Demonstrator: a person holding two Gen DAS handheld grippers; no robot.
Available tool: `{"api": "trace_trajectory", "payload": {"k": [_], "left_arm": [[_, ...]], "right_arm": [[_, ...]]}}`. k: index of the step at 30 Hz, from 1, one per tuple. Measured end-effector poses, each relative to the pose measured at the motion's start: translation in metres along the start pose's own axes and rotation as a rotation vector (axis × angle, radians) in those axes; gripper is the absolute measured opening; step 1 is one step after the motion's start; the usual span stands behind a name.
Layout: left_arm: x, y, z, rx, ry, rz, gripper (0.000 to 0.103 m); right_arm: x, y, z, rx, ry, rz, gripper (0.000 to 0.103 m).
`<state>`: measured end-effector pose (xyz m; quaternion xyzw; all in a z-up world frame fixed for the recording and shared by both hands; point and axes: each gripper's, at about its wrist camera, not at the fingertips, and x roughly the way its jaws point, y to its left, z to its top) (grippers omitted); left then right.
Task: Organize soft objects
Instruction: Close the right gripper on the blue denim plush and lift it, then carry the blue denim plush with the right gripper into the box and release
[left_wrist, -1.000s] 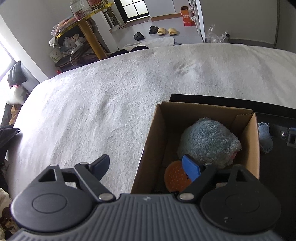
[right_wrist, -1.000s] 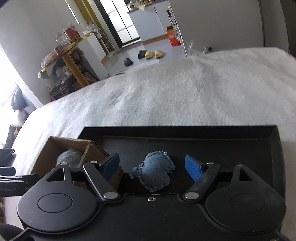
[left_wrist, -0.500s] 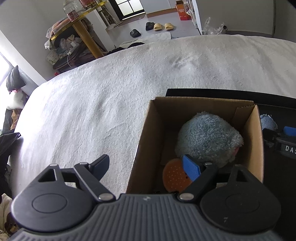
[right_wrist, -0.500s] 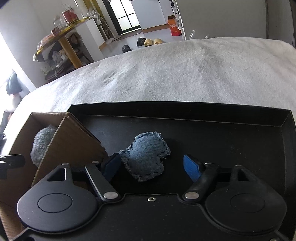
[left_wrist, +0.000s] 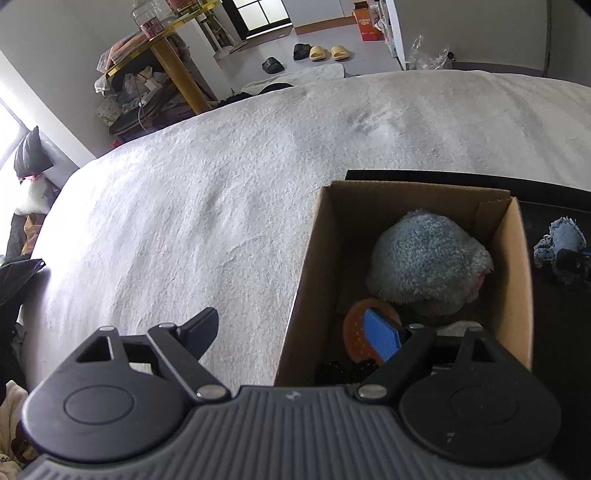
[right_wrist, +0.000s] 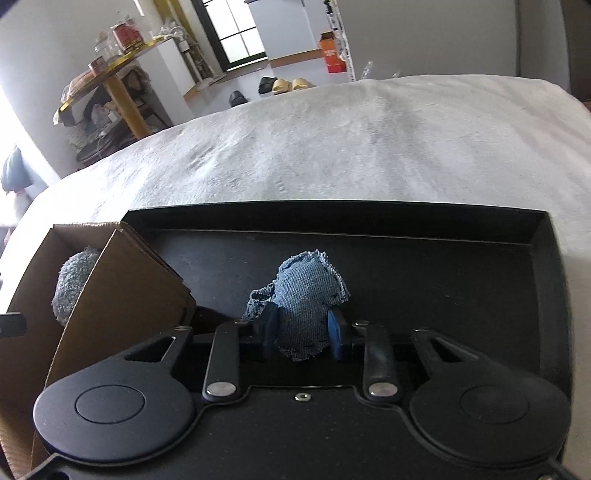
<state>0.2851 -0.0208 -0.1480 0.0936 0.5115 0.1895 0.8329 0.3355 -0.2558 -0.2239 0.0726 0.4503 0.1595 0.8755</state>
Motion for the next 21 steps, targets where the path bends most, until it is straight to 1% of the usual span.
{"api": "trace_trajectory", "payload": {"k": [5,11,21], "left_arm": [[-0.01,0.001,-0.004,0.005,-0.01,-0.02,0.085],[-0.022,0.006,-0.009,-0.012,-0.015,-0.058,0.085],[-0.041,0.02,-0.022,-0.02,-0.034,-0.099,0.085]], "right_arm": [[-0.017,-0.004,-0.002,0.023,-0.006,-0.021,0.028],[-0.043,-0.004,-0.006,0.04,-0.026,-0.041,0.028],[-0.085,-0.001,-0.009,0.08,-0.099,-0.035,0.028]]}}
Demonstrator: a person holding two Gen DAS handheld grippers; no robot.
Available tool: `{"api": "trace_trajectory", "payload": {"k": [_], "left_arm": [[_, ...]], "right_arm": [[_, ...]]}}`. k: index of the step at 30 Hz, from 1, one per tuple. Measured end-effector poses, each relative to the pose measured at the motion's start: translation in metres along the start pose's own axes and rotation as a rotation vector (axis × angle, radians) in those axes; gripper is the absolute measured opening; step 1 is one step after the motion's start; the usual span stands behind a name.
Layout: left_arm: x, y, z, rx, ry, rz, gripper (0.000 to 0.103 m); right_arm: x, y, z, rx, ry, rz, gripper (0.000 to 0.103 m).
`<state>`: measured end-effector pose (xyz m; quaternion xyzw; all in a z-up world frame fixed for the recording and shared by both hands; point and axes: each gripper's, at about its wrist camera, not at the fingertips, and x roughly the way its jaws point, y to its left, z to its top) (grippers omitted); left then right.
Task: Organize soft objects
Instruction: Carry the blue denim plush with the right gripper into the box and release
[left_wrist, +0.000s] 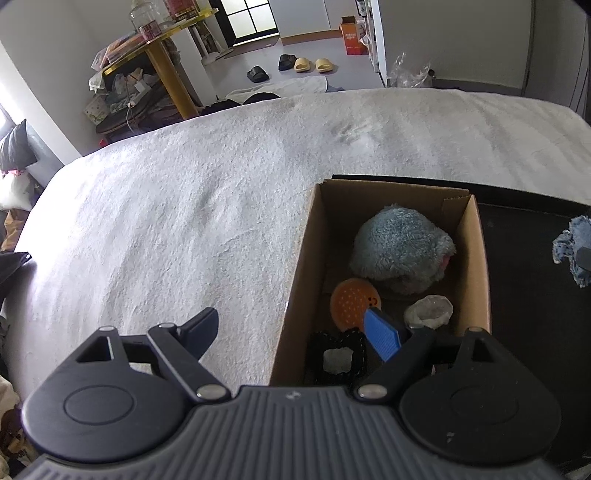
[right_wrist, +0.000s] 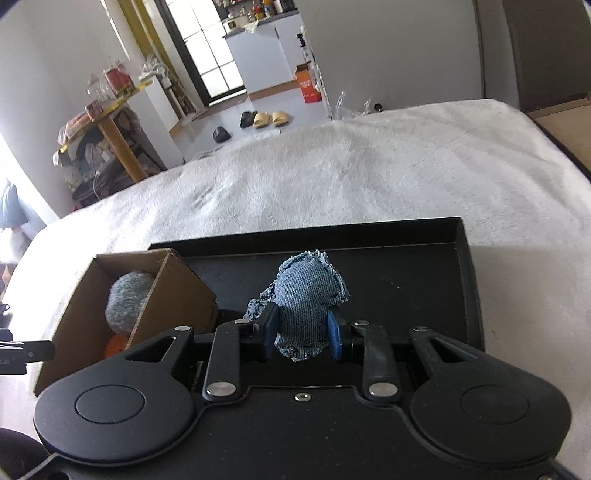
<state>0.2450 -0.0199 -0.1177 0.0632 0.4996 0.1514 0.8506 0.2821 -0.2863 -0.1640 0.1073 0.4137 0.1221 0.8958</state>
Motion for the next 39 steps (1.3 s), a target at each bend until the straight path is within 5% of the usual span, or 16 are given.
{"api": "trace_trajectory", "payload": {"k": [17,39], "left_arm": [[-0.011,0.032,-0.019,-0.071,-0.01,-0.119,0.085],[0.012,0.04,-0.051,-0.057,-0.023,-0.254,0.082]], "right_arm": [[-0.053,0.031,-0.011,-0.008,-0.088,-0.009,0.028],[-0.054,0.083,-0.021,-0.025,-0.077,0.002,0.028]]}}
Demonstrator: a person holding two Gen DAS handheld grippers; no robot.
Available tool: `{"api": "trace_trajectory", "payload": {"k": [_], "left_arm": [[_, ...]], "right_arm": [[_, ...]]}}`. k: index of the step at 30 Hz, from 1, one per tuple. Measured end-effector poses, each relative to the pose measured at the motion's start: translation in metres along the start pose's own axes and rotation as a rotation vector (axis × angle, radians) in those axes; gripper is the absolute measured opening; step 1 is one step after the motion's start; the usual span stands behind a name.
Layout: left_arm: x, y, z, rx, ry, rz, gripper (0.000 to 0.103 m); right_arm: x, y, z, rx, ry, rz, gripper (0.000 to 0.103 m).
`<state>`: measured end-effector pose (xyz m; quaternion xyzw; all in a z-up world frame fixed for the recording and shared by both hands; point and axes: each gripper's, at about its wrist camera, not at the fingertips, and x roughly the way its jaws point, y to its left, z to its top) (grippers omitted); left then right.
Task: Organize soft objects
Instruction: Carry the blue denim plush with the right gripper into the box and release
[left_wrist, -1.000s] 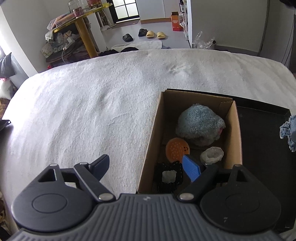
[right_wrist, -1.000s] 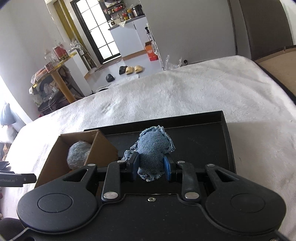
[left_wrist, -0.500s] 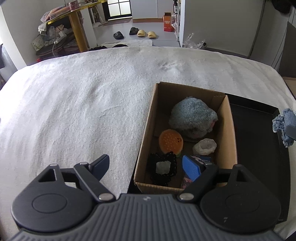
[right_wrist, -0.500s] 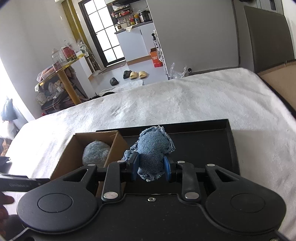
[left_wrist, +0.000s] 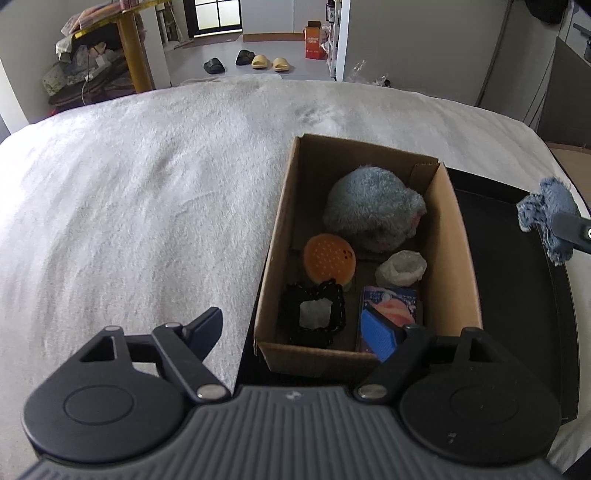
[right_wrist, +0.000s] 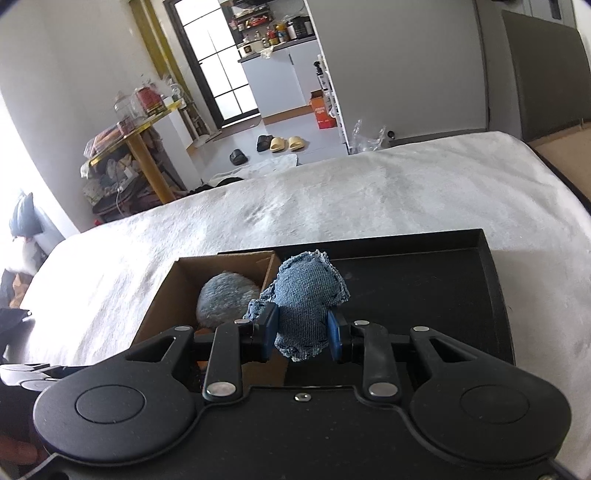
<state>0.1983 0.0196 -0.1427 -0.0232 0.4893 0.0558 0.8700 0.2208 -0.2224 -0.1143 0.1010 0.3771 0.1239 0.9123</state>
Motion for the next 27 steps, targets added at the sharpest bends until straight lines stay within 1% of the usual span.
{"api": "trace_trajectory", "payload": {"k": [3,5,8,10,14,16,17,19,20,21,22,27], "left_arm": [[0.003,0.005,-0.003,-0.013,0.0,-0.017,0.081],[0.003,0.008,-0.004,-0.022,-0.011,-0.032,0.079],[0.005,0.011,-0.005,-0.028,-0.019,-0.05,0.072],[0.008,0.014,-0.005,-0.036,-0.018,-0.062,0.064],[0.012,0.023,-0.005,-0.071,-0.012,-0.085,0.054],[0.013,0.028,-0.005,-0.091,-0.011,-0.098,0.043],[0.014,0.03,-0.005,-0.098,-0.009,-0.106,0.039],[0.016,0.035,-0.006,-0.112,-0.006,-0.112,0.025],[0.016,0.037,-0.007,-0.122,-0.004,-0.112,0.02],[0.017,0.04,-0.007,-0.136,-0.001,-0.112,0.013],[0.019,0.043,-0.008,-0.149,0.002,-0.113,0.011],[0.021,0.05,-0.009,-0.175,-0.004,-0.131,0.011]], "right_arm": [[0.003,0.01,0.0,-0.008,0.005,0.009,0.028],[0.005,0.017,0.0,-0.02,0.009,0.013,0.028],[0.01,0.03,-0.002,-0.038,0.022,0.02,0.028],[0.013,0.037,-0.002,-0.051,0.028,0.023,0.028],[0.019,0.053,-0.003,-0.075,0.04,0.031,0.028],[0.023,0.061,-0.004,-0.089,0.047,0.033,0.028],[0.024,0.065,-0.004,-0.095,0.051,0.035,0.028],[0.028,0.071,-0.005,-0.104,0.058,0.036,0.028],[0.03,0.074,-0.006,-0.108,0.062,0.035,0.029],[0.032,0.078,-0.007,-0.111,0.067,0.035,0.029],[0.034,0.08,-0.008,-0.115,0.071,0.035,0.029],[0.043,0.09,-0.01,-0.133,0.089,0.032,0.029]]}}
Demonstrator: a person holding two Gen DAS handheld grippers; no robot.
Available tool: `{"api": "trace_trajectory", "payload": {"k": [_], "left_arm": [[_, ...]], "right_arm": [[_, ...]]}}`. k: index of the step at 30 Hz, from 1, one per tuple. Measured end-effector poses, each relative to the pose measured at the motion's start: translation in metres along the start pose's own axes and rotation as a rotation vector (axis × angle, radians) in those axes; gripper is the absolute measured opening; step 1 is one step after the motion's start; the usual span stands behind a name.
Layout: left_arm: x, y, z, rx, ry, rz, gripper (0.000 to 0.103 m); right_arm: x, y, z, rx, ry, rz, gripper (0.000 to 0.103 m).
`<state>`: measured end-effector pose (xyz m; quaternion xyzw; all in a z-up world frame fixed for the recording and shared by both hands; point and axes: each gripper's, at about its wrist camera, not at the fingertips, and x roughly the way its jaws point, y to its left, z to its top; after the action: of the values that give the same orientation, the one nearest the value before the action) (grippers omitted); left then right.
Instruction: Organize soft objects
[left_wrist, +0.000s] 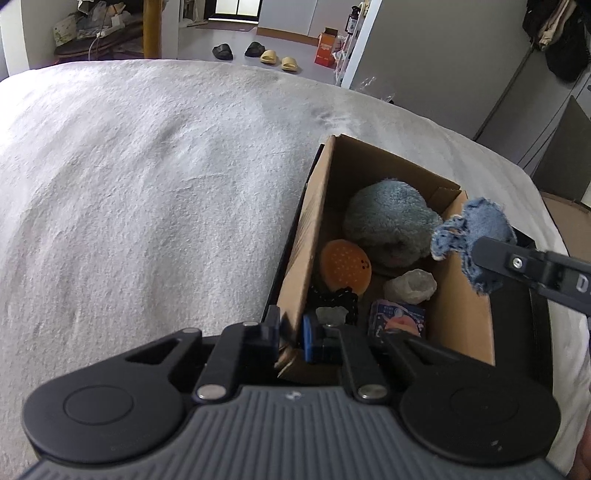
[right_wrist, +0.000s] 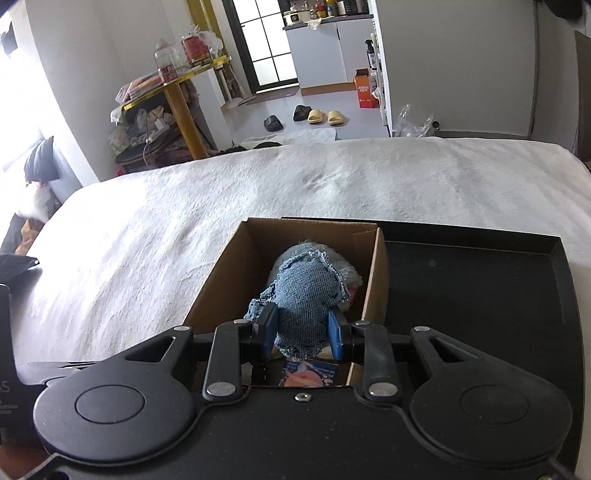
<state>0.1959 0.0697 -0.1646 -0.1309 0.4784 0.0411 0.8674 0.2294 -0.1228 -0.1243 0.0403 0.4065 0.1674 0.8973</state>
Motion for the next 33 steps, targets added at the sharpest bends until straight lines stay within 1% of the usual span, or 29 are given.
{"api": "trace_trajectory", "payload": {"k": [5,8,9,11,14,16,17,18,19,21,24,26,28,29,30,33], "left_arm": [[0.0,0.003,0.0,-0.012,-0.002,-0.017,0.011],[0.001,0.003,0.0,-0.011,-0.002,-0.017,0.011],[0.001,0.003,0.0,-0.01,-0.001,-0.016,0.011],[0.001,0.003,0.001,-0.011,0.002,-0.013,0.011],[0.001,0.001,0.002,-0.006,0.007,-0.008,0.011],[0.0,0.0,0.002,0.001,0.01,-0.004,0.011],[-0.001,-0.001,0.002,0.003,0.011,-0.001,0.012],[-0.002,-0.001,0.002,0.006,0.009,0.002,0.013],[-0.004,-0.002,0.002,0.008,0.009,0.005,0.014],[-0.006,-0.002,0.002,0.017,0.011,0.018,0.015],[-0.01,-0.005,0.005,0.023,0.023,0.038,0.016],[-0.016,-0.008,0.007,0.027,0.025,0.045,0.023],[-0.025,-0.012,0.009,0.037,0.017,0.044,0.04],[-0.029,-0.015,0.01,0.043,0.011,0.046,0.044],[-0.034,-0.018,0.011,0.05,0.002,0.047,0.05],[-0.049,-0.026,0.012,0.071,-0.022,0.048,0.059]], "right_arm": [[0.007,0.006,0.004,-0.004,0.007,-0.004,0.03],[0.013,0.011,0.003,-0.022,0.021,-0.001,0.042],[0.015,0.011,0.002,-0.023,0.027,-0.006,0.05],[0.014,0.011,0.0,-0.021,0.03,-0.013,0.052],[0.009,0.007,-0.003,-0.013,0.032,-0.033,0.059],[0.006,0.004,-0.004,-0.014,0.029,-0.054,0.068],[0.003,0.002,-0.005,-0.01,0.024,-0.066,0.071],[0.001,0.001,-0.005,-0.004,0.018,-0.074,0.075],[-0.002,-0.001,-0.006,0.001,0.012,-0.08,0.077],[-0.006,-0.003,-0.007,0.012,0.009,-0.083,0.078],[-0.015,-0.006,-0.008,0.03,-0.002,-0.083,0.082],[-0.023,-0.008,-0.008,0.044,-0.015,-0.089,0.085],[-0.032,-0.012,-0.008,0.065,-0.031,-0.096,0.089],[-0.037,-0.013,-0.008,0.076,-0.041,-0.096,0.09],[-0.042,-0.016,-0.008,0.089,-0.05,-0.096,0.092],[-0.057,-0.021,-0.009,0.114,-0.073,-0.098,0.095]]}}
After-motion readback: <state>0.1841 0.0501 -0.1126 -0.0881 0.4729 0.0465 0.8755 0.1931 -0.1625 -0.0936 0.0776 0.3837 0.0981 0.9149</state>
